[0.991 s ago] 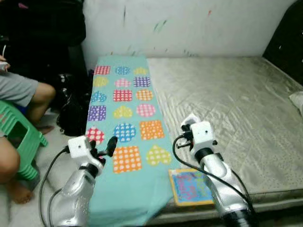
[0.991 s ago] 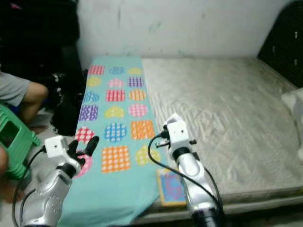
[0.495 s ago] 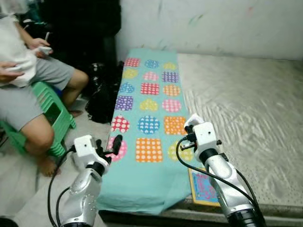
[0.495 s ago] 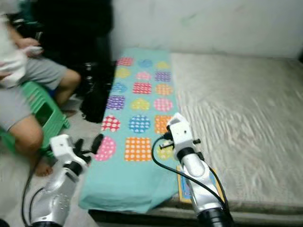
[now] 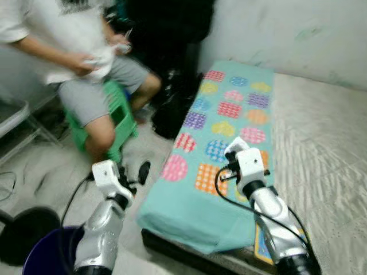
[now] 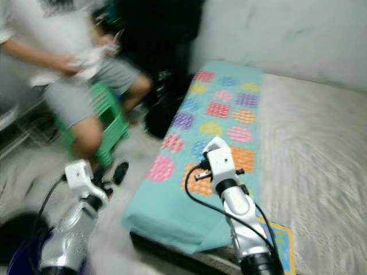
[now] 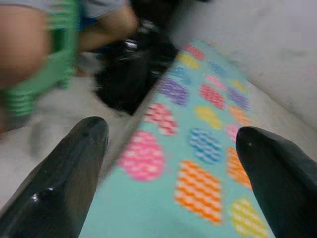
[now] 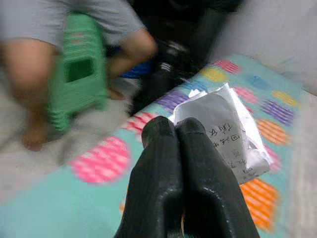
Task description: Clean up the room
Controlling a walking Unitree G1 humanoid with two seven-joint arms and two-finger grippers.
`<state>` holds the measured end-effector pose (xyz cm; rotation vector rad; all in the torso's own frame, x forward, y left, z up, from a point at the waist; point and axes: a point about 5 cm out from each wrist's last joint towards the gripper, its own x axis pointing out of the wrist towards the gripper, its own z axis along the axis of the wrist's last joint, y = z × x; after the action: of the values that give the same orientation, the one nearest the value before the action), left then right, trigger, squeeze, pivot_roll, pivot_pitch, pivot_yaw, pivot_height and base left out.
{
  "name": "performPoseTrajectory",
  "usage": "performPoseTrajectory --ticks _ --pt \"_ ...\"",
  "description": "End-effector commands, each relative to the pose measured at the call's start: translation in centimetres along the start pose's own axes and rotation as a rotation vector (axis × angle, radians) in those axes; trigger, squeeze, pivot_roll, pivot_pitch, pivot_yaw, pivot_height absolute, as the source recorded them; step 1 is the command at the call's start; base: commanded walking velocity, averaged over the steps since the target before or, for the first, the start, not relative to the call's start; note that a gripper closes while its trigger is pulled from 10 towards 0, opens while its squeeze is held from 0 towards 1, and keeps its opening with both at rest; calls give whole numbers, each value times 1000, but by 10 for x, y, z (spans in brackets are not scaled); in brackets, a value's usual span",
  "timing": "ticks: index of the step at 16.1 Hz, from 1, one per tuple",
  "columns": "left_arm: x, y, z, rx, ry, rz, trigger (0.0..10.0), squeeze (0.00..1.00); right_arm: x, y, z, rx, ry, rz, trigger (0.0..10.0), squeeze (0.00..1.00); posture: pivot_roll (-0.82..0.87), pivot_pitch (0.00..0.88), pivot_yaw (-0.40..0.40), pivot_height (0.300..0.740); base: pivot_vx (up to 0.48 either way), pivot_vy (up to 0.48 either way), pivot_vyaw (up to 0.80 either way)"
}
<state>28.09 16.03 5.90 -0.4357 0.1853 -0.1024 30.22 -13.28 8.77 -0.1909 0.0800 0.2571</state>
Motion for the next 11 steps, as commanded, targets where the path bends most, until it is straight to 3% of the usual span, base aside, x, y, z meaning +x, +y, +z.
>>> performPoseTrajectory --ticks 1,11 --pt "-1 4 1 8 -1 18 10000 0 2 5 9 -4 -37 26 10000 0 -126 0 -31 740 0 0 800" --pt "0 3 2 17 -5 25 10000 0 3 12 11 -7 -52 74 10000 0 -119 0 -36 740 0 0 800"
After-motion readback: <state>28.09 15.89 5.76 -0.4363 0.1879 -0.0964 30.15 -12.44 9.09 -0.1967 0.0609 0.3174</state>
